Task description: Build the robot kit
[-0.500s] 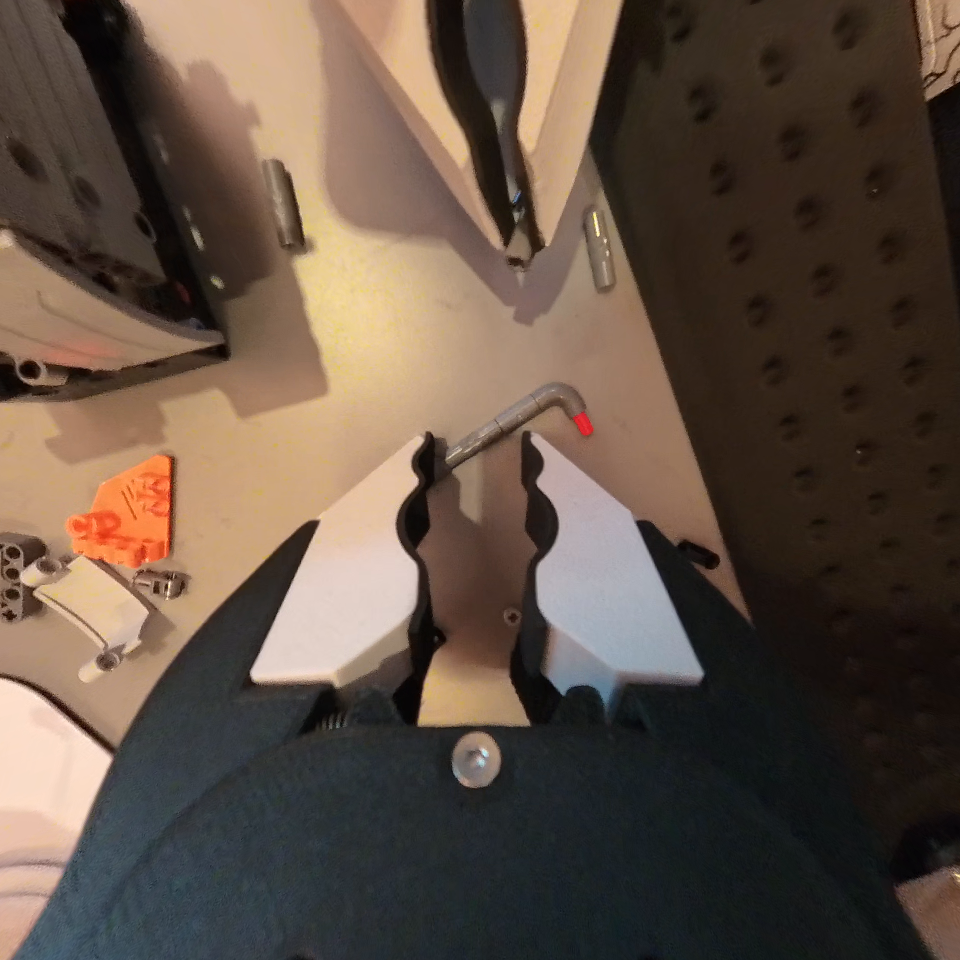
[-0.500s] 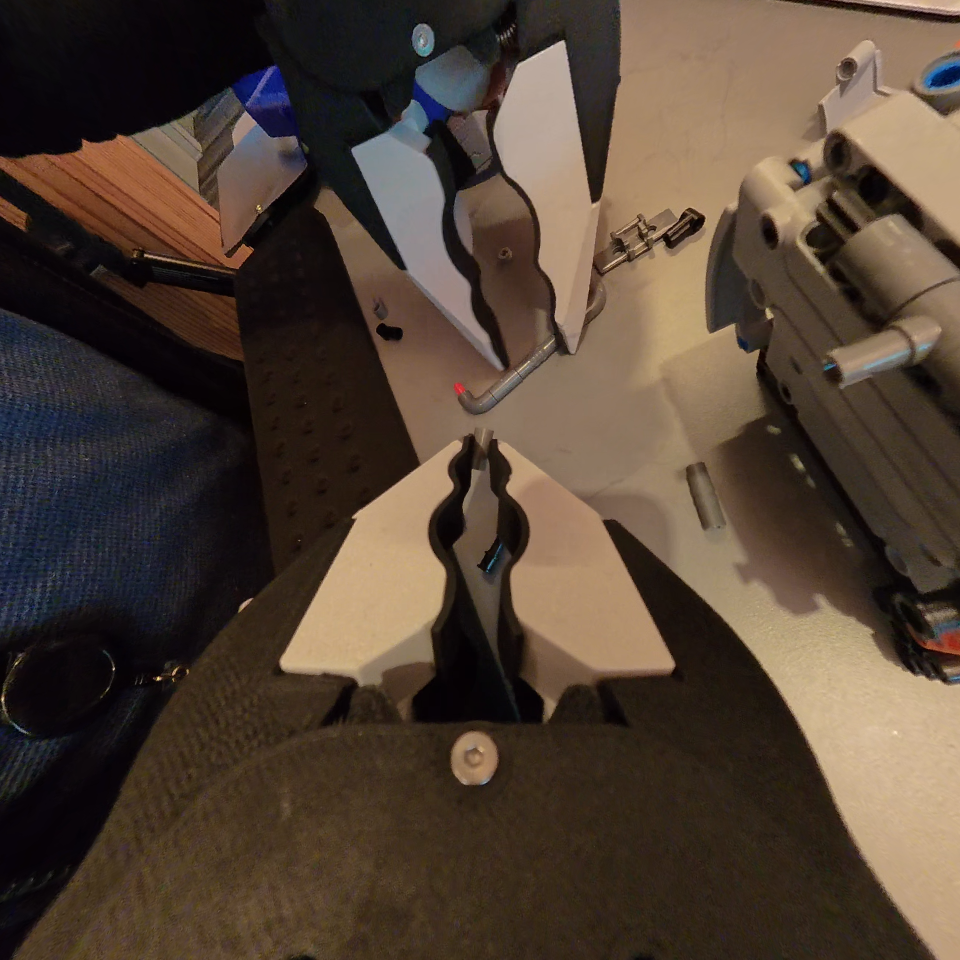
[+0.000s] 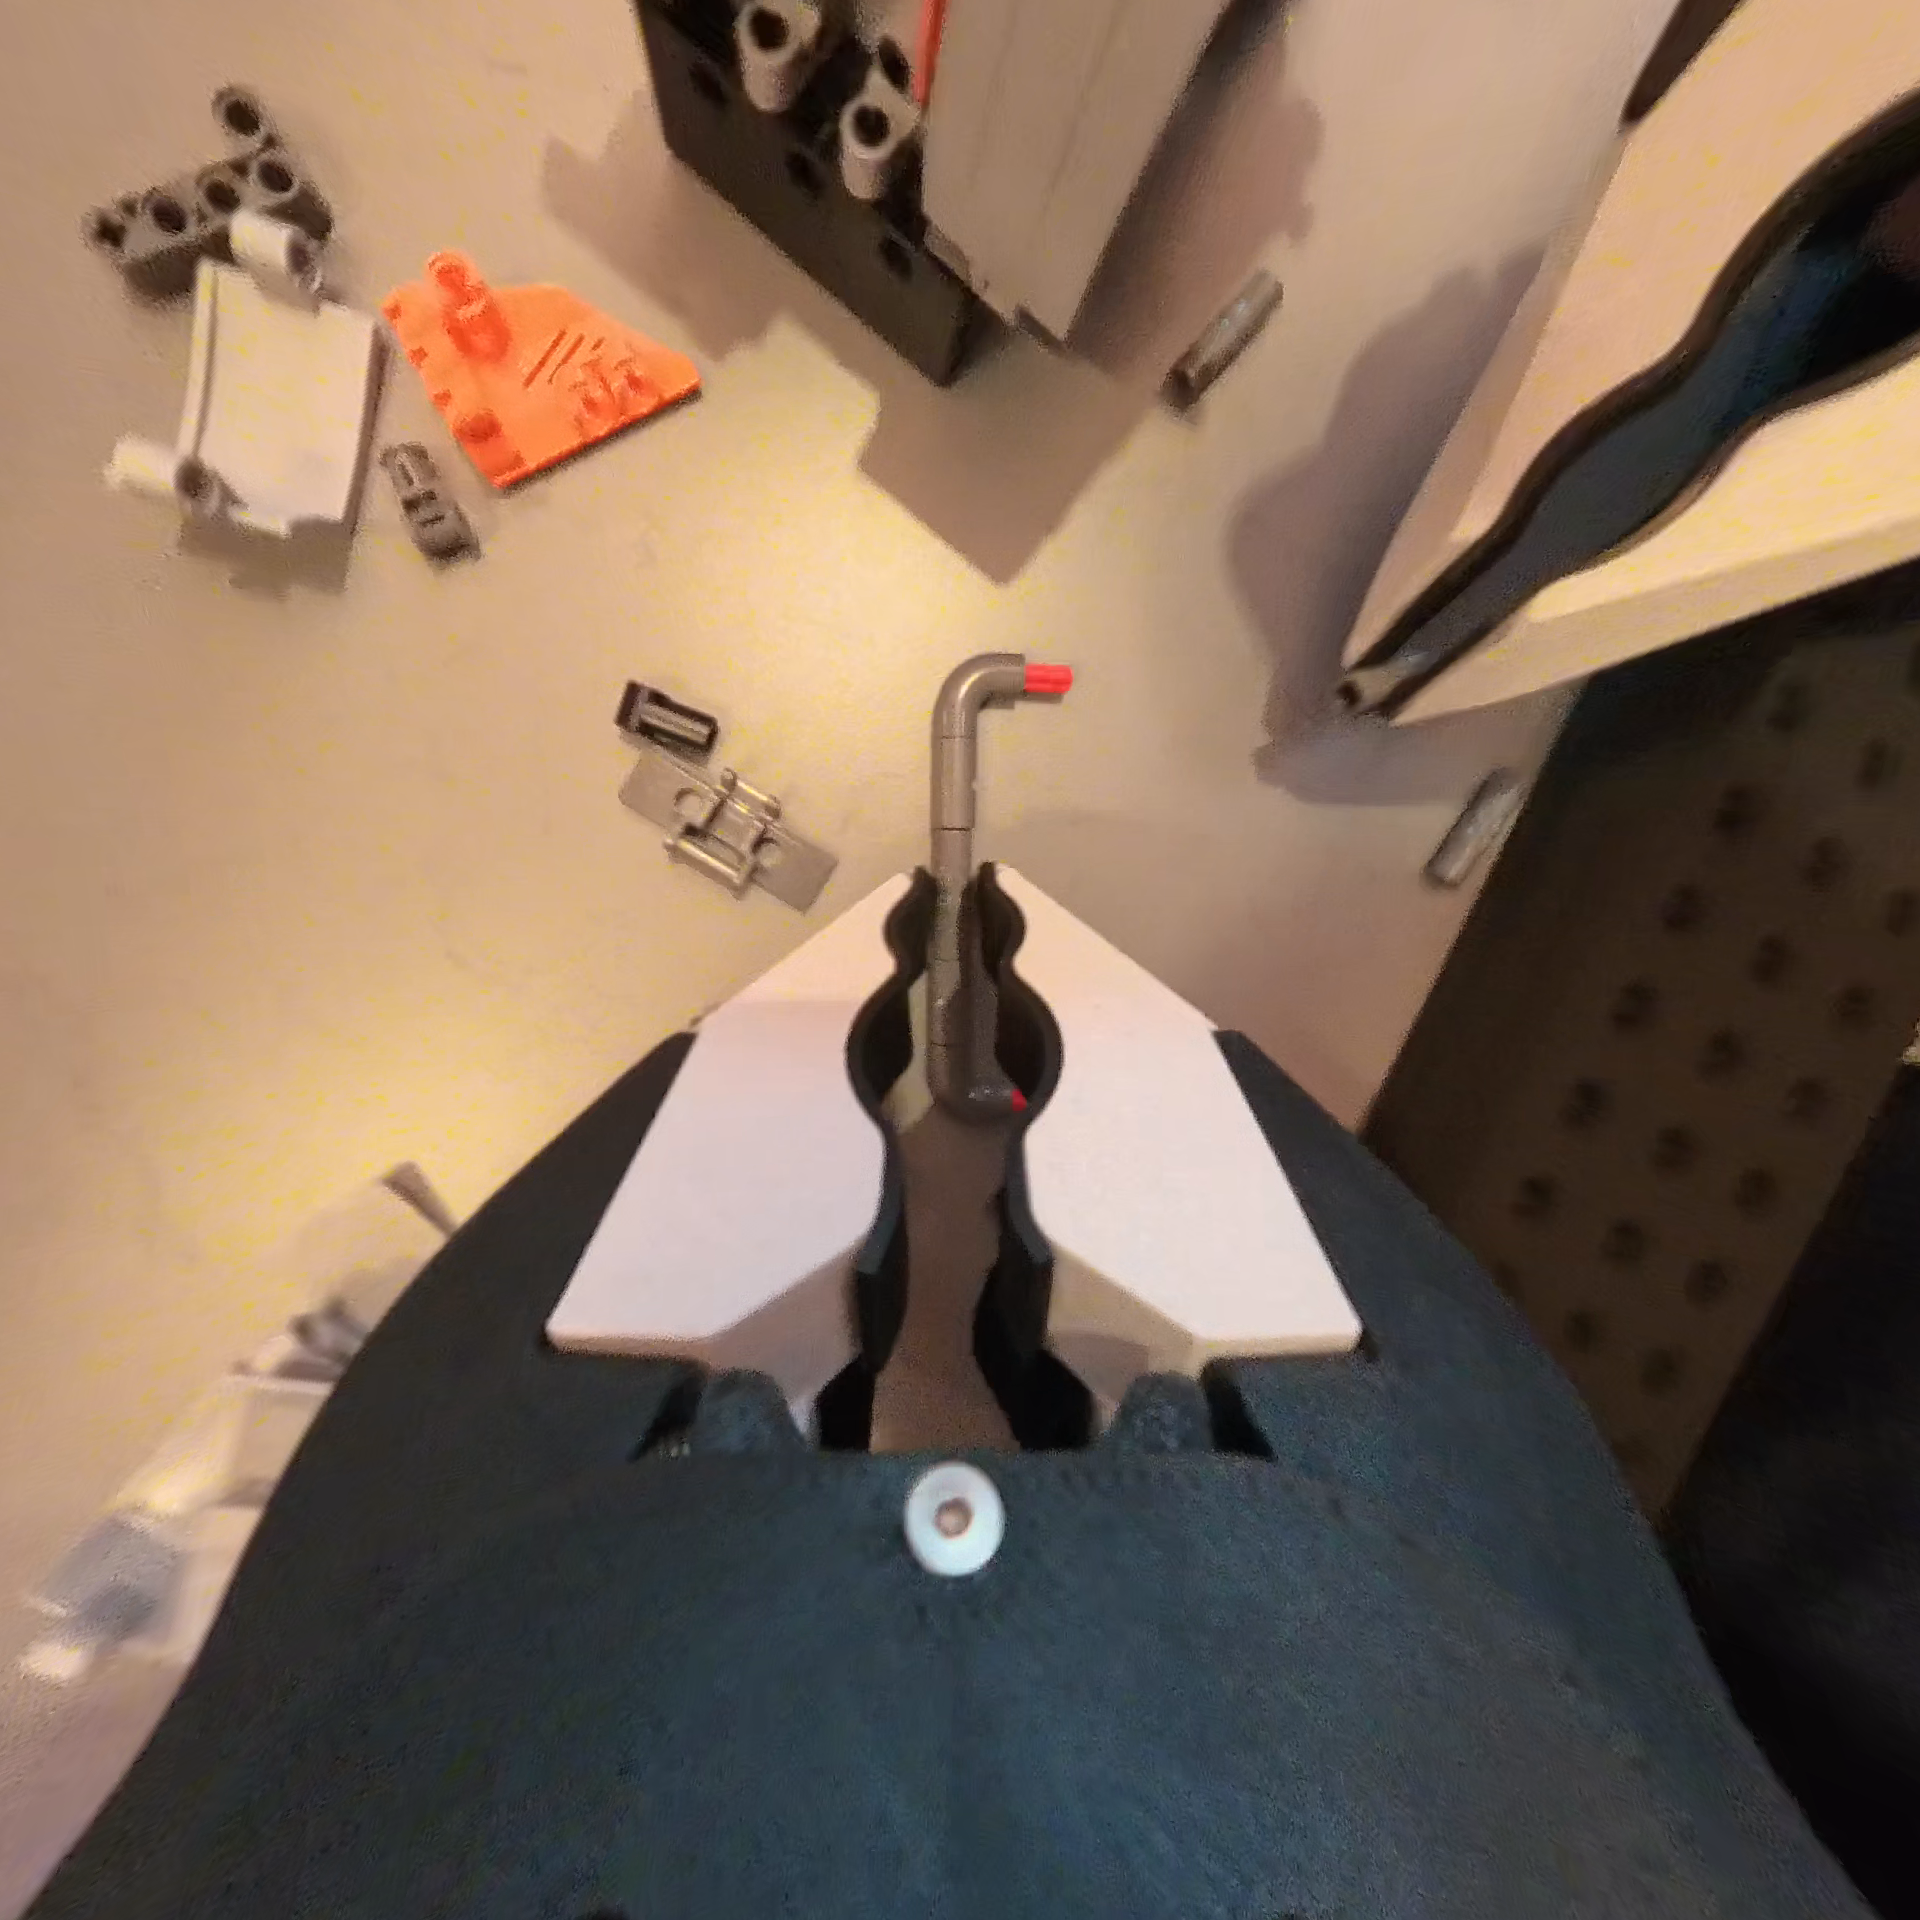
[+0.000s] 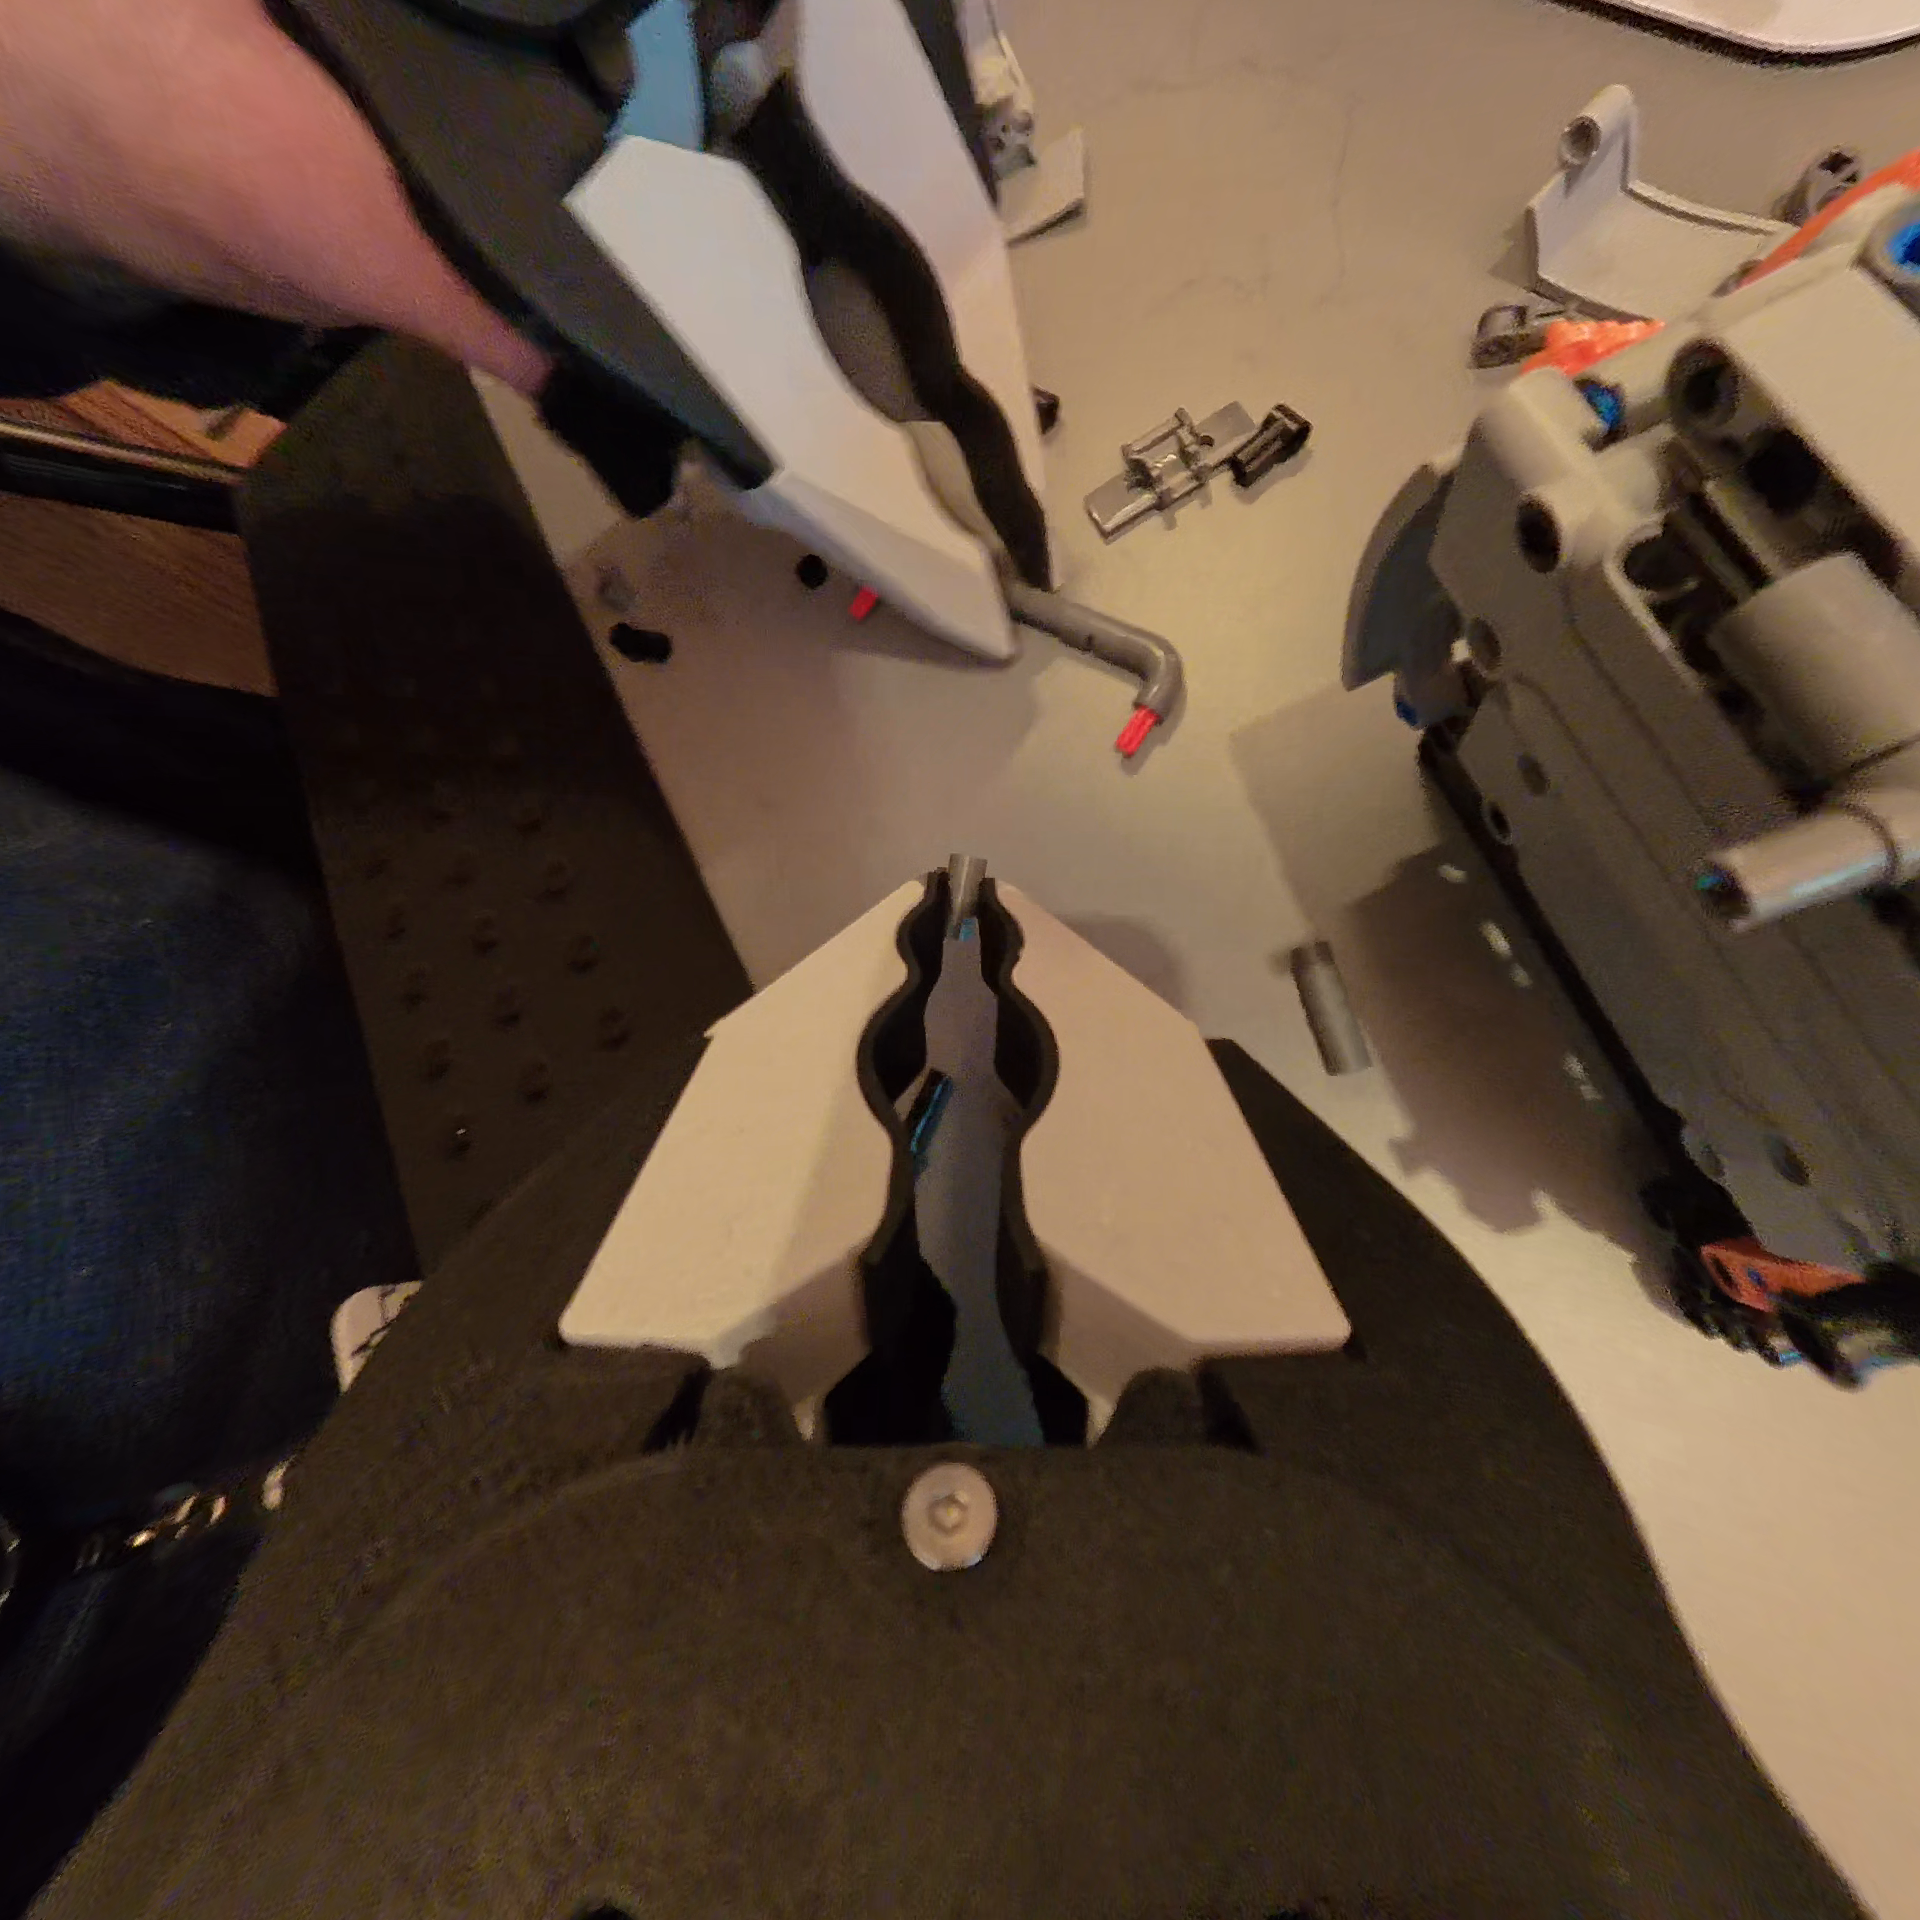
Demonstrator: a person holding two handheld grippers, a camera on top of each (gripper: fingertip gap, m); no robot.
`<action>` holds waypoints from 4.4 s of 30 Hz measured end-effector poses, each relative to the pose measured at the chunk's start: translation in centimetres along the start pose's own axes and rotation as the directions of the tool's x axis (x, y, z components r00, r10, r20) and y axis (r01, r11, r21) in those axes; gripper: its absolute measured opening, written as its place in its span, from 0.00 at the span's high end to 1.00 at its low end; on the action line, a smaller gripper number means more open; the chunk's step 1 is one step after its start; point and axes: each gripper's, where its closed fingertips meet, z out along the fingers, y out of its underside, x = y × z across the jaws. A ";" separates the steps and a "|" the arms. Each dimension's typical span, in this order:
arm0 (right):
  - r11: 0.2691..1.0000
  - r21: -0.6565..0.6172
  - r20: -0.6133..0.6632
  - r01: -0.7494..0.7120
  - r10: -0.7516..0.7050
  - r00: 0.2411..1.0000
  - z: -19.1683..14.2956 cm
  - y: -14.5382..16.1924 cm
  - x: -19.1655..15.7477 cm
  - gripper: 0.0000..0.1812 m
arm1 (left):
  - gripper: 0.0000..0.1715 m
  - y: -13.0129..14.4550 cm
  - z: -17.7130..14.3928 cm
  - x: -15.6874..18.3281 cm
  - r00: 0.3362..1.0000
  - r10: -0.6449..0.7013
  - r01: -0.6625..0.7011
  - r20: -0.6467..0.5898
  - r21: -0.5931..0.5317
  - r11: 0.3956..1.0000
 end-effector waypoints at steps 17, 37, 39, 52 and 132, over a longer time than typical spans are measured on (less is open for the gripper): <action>0.991 -0.101 -0.200 0.089 -0.108 0.974 1.1 1.0 2.0 0.93 | 0.88 -0.9 0.4 2.4 0.995 0.003 0.002 -0.099 0.054 0.999; 0.993 -0.081 -0.237 0.082 -0.099 0.966 2.1 -0.2 3.2 0.98 | 0.90 -2.0 1.1 1.9 0.995 0.035 -0.025 -0.090 0.111 0.994; 0.994 -0.078 -0.234 0.080 -0.096 0.967 2.1 -0.2 3.2 0.98 | 0.91 -2.2 1.1 1.7 0.996 0.036 -0.027 -0.078 0.113 0.993; 0.998 -0.050 -0.231 0.044 -0.054 0.971 2.1 -0.4 3.5 0.98 | 0.97 -2.5 1.1 1.3 0.997 0.076 -0.075 0.006 0.182 0.980; 0.859 -0.236 -0.426 0.454 -0.511 0.746 1.2 -0.6 3.8 0.98 | 0.98 -2.9 -0.8 1.3 0.999 0.011 -0.004 -0.053 0.144 0.990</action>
